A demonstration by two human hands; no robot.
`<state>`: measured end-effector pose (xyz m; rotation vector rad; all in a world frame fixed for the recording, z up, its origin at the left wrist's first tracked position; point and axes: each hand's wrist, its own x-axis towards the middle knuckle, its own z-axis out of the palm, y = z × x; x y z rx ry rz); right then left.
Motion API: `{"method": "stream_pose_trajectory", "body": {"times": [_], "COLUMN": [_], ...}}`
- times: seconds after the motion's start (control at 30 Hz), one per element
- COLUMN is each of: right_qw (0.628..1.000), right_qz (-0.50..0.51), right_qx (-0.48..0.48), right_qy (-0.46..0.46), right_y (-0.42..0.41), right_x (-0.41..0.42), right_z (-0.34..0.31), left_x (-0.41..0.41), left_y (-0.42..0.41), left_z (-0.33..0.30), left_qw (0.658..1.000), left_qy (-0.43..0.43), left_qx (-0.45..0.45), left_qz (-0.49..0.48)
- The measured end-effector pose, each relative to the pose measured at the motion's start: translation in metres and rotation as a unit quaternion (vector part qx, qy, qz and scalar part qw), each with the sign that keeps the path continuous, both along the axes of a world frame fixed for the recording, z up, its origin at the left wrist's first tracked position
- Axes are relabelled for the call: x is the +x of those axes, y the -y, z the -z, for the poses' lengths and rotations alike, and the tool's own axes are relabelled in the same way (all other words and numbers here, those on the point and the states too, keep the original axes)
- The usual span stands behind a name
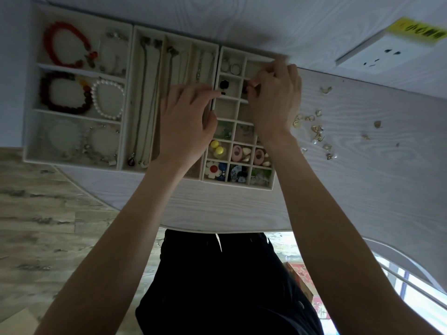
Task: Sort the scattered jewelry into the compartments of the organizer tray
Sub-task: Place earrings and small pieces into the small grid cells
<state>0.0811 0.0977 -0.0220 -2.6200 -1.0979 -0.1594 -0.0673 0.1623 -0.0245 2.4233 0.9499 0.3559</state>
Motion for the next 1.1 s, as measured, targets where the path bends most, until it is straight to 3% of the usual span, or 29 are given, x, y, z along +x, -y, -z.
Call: {"method": "stream_pose_trajectory", "body": {"times": [0.6, 0.87, 0.97, 1.1], "right_qw": [0.997, 0.977, 0.985, 0.984], "right_qz": [0.009, -0.001, 0.003, 0.117], "right_qx": [0.069, 0.154, 0.106, 0.009], "right_qy": [-0.032, -0.15, -0.133, -0.137], "right_y": [0.013, 0.073, 0.114, 0.167], "right_x": [0.006, 0.002, 0.003, 0.015], "right_z": [-0.006, -0.035, -0.032, -0.021], "left_x": [0.004, 0.023, 0.031, 0.038], "left_y": [0.005, 0.03, 0.047, 0.066], "left_z": [-0.003, -0.014, -0.013, -0.009], "left_qw": [1.0, 0.995, 0.988, 0.981], "left_qy": [0.009, -0.023, -0.042, -0.075], "left_qx": [0.02, 0.016, 0.039, 0.055], "left_qz": [-0.007, 0.094, 0.147, 0.169]}}
